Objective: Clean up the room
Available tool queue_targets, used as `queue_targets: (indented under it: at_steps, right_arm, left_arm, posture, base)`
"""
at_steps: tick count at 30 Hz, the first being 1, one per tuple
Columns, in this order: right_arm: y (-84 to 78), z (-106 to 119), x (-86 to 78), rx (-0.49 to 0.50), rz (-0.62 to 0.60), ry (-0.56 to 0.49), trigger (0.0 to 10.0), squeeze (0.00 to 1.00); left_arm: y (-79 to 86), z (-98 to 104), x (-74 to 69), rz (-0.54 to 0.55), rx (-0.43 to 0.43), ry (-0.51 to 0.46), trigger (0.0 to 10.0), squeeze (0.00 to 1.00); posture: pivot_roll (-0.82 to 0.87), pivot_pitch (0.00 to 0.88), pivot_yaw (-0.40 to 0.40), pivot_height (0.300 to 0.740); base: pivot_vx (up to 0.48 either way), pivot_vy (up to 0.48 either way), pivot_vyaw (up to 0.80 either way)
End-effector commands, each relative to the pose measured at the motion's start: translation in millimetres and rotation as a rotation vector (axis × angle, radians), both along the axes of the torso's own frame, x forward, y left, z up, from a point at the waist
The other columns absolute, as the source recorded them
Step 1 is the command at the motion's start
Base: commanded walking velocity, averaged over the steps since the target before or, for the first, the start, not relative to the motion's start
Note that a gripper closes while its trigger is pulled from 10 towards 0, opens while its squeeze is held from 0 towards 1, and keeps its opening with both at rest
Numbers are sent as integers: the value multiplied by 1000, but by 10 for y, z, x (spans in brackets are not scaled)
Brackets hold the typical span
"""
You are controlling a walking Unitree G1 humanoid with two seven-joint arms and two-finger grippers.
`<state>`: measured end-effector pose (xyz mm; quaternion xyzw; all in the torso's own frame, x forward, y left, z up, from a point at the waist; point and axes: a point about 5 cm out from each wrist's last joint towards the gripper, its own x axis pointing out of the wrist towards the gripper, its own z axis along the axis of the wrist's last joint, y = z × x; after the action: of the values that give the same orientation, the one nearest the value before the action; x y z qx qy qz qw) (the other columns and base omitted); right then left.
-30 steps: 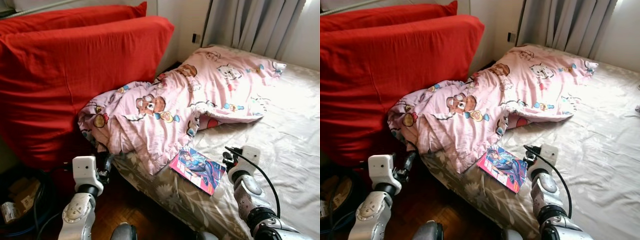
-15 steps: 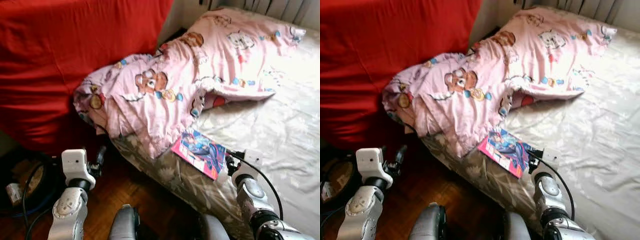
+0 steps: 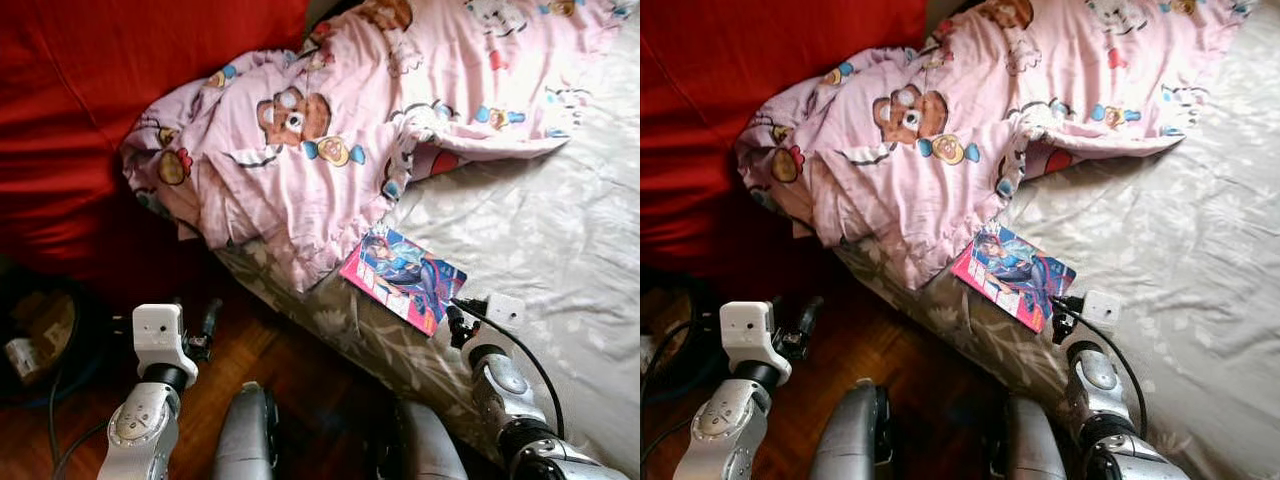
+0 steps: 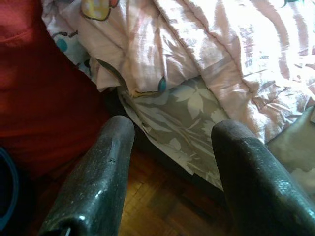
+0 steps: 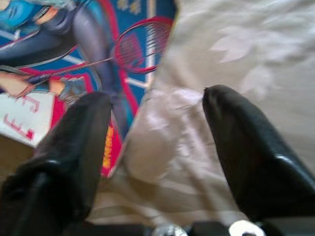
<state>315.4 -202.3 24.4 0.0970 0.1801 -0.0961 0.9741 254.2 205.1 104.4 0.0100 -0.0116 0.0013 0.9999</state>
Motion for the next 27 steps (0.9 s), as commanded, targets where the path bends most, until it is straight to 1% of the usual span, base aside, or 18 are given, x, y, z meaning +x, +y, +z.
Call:
queue_targets:
  at_steps: [1, 6, 9, 10, 14, 15, 18, 26, 27]
  right_arm:
    - [9, -89, -73, 15, -15, 32, 10000, 0]
    - [33, -41, -25, 26, -19, 13, 10000, 0]
    - [10, 11, 8, 6, -35, -12, 10000, 0]
    - [-15, 44, 22, 2, -58, -36, 10000, 0]
    - [-36, 59, 25, 7, -76, -48, 10000, 0]
    - [-74, 78, 25, 2, -99, -63, 10000, 0]
    - [-99, 83, 20, -1, -115, -71, 10000, 0]
    - [-107, 57, -15, 8, -148, -76, 10000, 0]
    - [-99, 32, -27, 13, -144, -60, 10000, 0]
  left_arm:
    - [14, -22, -64, -1, 23, 29, 10000, 0]
    - [17, 34, -84, -14, 36, 30, 10000, 0]
    - [38, 37, -103, -12, 39, 37, 10000, 0]
    - [51, 30, -116, -9, 44, 46, 10000, 0]
    - [59, 30, -124, -7, 45, 49, 10000, 0]
    - [59, 29, -137, -8, 47, 53, 10000, 0]
    - [57, 27, -149, -10, 50, 59, 10000, 0]
    - [60, 31, -155, -14, 54, 65, 10000, 0]
    - [55, 33, -158, -19, 60, 67, 10000, 0]
  posture:
    - [161, 430, 24, 651]
    - [169, 441, 38, 651]
    - [175, 442, 44, 651]
    - [177, 446, 45, 651]
    - [176, 448, 47, 651]
    - [179, 450, 51, 651]
    - [179, 451, 53, 651]
    - [181, 451, 59, 651]
    - [182, 452, 61, 651]
  base:
    - [0, 0, 0]
    - [0, 0, 0]
    - [0, 0, 0]
    - [0, 0, 0]
    - [0, 0, 0]
    - [0, 0, 0]
    - [0, 0, 0]
    - [0, 0, 0]
    - [0, 0, 0]
